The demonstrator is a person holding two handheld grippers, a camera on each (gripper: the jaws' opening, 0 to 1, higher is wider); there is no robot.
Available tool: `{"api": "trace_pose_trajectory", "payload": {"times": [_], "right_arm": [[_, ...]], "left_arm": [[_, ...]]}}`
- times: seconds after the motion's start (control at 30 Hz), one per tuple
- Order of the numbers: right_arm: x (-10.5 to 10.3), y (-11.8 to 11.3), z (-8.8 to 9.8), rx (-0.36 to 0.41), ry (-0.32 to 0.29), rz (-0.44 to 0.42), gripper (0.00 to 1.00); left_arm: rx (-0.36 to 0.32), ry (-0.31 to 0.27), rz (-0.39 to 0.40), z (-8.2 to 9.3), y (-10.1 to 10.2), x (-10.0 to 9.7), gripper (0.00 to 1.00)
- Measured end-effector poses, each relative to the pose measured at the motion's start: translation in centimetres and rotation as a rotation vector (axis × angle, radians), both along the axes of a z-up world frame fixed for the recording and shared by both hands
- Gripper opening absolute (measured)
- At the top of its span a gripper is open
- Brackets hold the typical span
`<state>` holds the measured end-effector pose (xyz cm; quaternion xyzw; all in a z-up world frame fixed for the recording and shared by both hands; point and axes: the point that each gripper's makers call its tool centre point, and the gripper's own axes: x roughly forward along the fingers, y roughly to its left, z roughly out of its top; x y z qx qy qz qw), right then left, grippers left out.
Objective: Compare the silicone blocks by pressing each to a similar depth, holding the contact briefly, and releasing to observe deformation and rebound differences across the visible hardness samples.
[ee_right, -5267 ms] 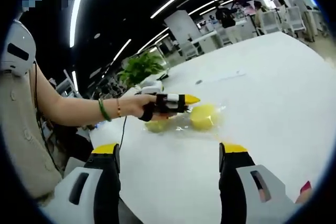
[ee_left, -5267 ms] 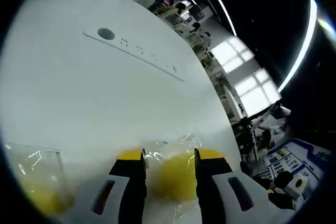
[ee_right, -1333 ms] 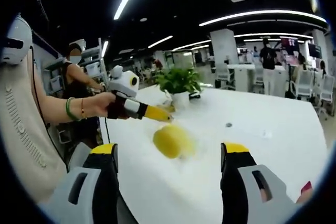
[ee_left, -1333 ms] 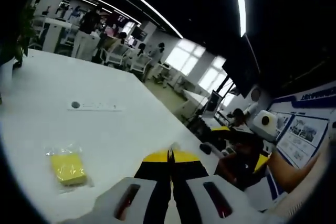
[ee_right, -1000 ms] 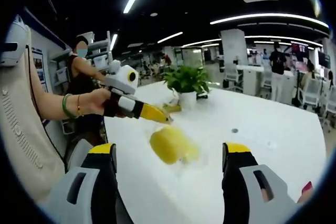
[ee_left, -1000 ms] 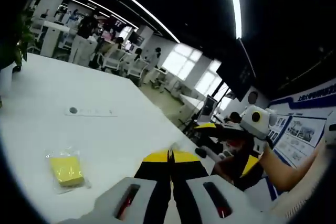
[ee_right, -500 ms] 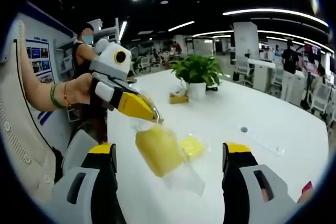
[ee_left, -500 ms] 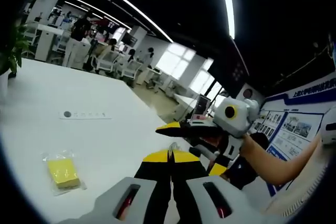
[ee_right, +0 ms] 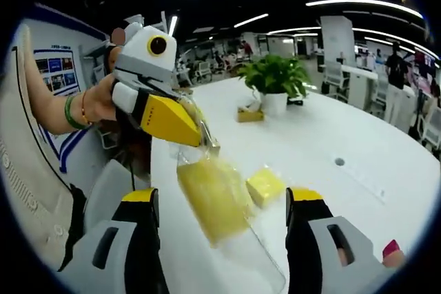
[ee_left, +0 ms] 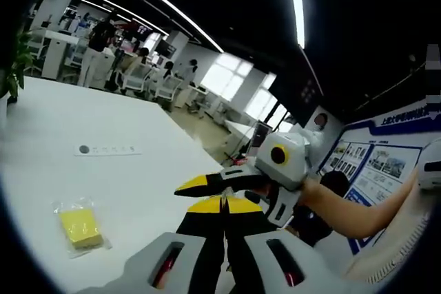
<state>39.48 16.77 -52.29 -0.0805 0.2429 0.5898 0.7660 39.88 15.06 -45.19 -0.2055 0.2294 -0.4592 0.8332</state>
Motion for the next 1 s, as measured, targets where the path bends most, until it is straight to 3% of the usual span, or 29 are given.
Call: {"api": "trace_pose_trajectory", "payload": {"times": [0.13,0.37,0.53,0.73,0.87,0.97,1.0], "right_arm": [[-0.1,0.5,-0.7,-0.01,0.027,0.026,0.6],[-0.3,1.4,-1.9,-0.078,0.021,0.105,0.54],[-1.2,1.5,-2.4,-0.09,0.07,0.152,0.39],[-1.8,1.6,-2.5,-0.099,0.039,0.185,0.32],[-2.3,1.7,-2.5,-0.114,0.024,0.175,0.27],[-2.8,1.8,-2.5,-0.119,0.074,0.122,0.23],[-2.9,1.8,-2.5,-0.122,0.064,0.116,0.22]], "left_arm": [[0.009,0.0,-0.01,-0.3,0.0,-0.1,0.0],[0.026,0.003,-0.039,-0.7,-0.3,-0.4,0.0],[0.024,0.003,-0.048,-0.8,-0.3,-0.4,0.0],[0.032,0.004,-0.07,-1.1,-0.4,-0.7,0.0],[0.031,-0.003,-0.084,-1.1,-0.4,-1.2,0.0],[0.03,-0.011,-0.092,-1.0,-0.2,-1.6,0.0],[0.035,-0.022,-0.099,-0.9,-0.2,-1.7,0.0]]}}
